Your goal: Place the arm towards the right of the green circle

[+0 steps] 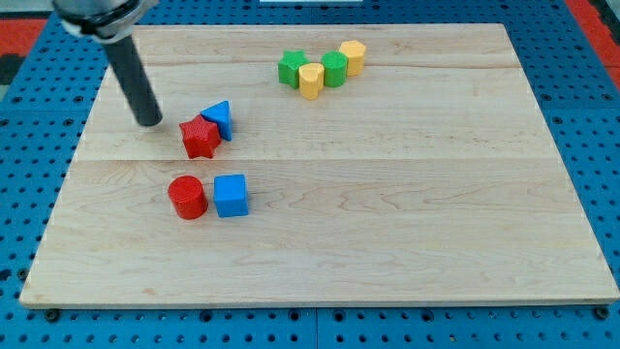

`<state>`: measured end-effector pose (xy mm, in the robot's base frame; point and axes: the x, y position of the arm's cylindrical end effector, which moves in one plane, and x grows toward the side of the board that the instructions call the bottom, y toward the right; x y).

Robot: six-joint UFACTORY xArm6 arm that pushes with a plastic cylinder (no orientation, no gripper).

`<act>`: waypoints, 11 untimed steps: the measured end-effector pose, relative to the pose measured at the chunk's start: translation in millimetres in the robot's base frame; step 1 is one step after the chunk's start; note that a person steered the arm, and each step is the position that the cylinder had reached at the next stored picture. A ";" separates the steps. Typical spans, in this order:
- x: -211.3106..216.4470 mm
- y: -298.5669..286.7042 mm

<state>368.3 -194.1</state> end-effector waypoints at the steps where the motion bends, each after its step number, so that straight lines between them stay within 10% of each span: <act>1: -8.0 46.7; 4: 60.8 76.3; 7: 19.2 96.1; 9: 93.6 111.8; 11: 39.7 97.2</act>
